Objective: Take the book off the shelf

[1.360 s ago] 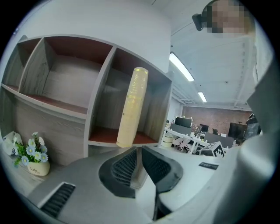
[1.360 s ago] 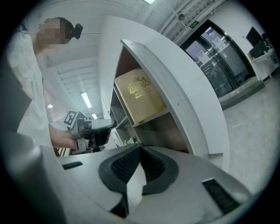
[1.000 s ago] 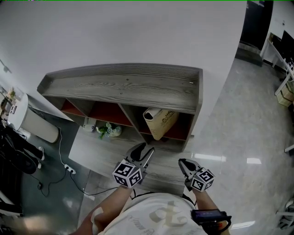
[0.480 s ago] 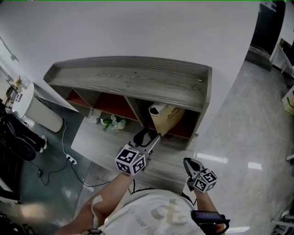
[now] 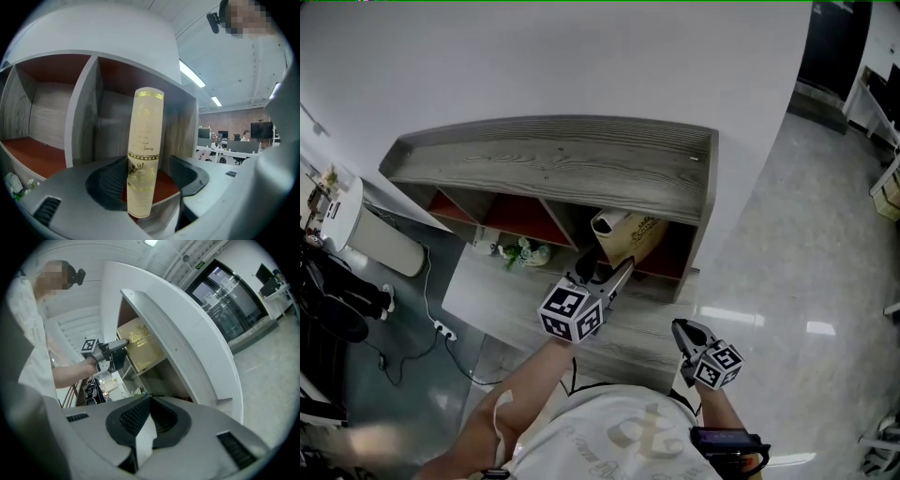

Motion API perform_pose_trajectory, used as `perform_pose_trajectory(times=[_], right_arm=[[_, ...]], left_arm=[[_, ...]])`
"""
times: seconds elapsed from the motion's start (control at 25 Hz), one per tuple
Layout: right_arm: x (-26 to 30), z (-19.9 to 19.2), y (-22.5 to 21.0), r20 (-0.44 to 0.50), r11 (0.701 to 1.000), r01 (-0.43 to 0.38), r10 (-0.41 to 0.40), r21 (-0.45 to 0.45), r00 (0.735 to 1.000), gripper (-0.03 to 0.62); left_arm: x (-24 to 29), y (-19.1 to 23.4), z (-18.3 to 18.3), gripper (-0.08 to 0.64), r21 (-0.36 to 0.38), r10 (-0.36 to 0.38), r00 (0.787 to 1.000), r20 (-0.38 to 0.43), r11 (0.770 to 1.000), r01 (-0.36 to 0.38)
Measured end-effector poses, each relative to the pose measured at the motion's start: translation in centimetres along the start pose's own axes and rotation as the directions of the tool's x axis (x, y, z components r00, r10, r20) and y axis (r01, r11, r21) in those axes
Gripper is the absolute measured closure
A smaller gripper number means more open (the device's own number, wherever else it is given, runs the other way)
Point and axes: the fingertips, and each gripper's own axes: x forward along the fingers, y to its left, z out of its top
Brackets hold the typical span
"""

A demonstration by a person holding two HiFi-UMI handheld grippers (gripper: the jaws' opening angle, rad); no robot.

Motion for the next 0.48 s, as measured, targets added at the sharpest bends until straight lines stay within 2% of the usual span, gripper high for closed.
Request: perform_pose_trajectory(times=[0.48], right_arm=[[-0.6, -0.4, -0.6, 0.005, 1.000, 0.022, -0.022, 0.019, 1.000, 0.588]], left_arm=[[3.6, 0.7, 0.5, 0.272, 0.027, -0.029, 0.999, -0.029, 0.999, 0.030]])
